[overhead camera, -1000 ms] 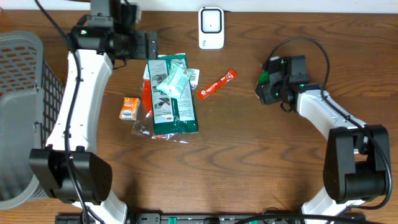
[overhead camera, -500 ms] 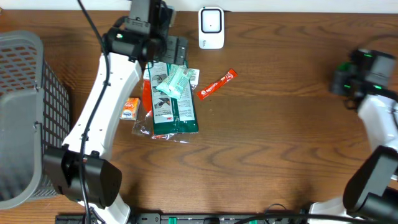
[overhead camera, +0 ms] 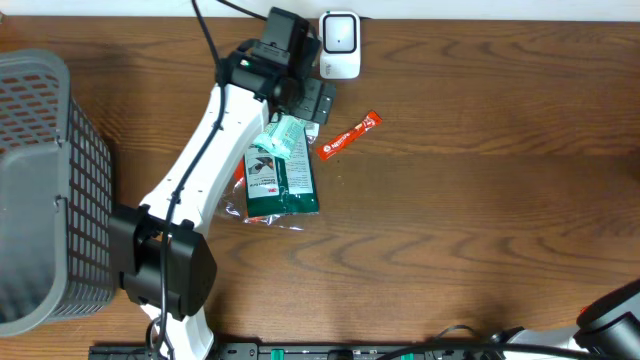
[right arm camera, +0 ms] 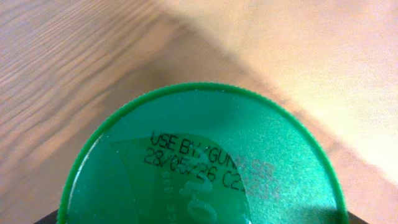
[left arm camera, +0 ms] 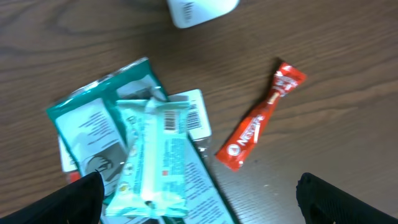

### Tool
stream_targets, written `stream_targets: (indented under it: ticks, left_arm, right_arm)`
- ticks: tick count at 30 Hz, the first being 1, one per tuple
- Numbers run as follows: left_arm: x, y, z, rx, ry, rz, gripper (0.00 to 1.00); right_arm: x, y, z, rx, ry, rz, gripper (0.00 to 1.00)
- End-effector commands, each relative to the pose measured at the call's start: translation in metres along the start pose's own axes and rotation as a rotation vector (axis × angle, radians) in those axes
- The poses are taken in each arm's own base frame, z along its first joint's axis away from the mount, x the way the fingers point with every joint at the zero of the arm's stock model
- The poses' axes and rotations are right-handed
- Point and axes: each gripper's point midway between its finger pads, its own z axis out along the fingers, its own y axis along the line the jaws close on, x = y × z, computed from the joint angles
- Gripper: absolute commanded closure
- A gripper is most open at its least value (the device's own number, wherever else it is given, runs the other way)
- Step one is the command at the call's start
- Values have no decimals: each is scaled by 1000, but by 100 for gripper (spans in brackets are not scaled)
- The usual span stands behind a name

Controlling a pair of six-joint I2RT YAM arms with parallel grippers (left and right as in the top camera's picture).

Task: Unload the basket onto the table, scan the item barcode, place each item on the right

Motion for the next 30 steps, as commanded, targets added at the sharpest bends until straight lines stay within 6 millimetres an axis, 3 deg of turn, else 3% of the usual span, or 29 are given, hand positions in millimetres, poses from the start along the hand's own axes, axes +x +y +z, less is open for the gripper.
stream_targets:
  ticks: [1, 4, 7, 13, 18, 21, 24, 30]
  left_arm:
    - [0, -11, 1, 5, 0, 27, 2]
    - [-3, -20, 2, 15, -12, 42, 2]
    - [-7, -26, 2, 20, -28, 54, 2]
    - [-8, -29, 2, -24, -32, 70, 2]
    - [-8, -31, 3, -38, -35, 71, 2]
    - [-8, -30, 3, -41, -35, 55, 2]
    - [-7, -30, 3, -41, -32, 55, 2]
    - [-8, -30, 3, -42, -32, 56, 2]
  right_arm:
    - [-12, -24, 4, 35, -45, 4, 55]
    - [-10, -28, 20, 42, -45, -10, 56]
    - [-2, -17, 43, 15, -7, -21, 57]
    - [3, 29, 87, -56, 58, -75, 59]
    - [-9, 74, 107, -95, 53, -116, 58]
    - [-10, 90, 117, -90, 61, -115, 57]
    - [1, 96, 123, -85, 89, -106, 58]
    - [17, 87, 124, -69, 150, -75, 52]
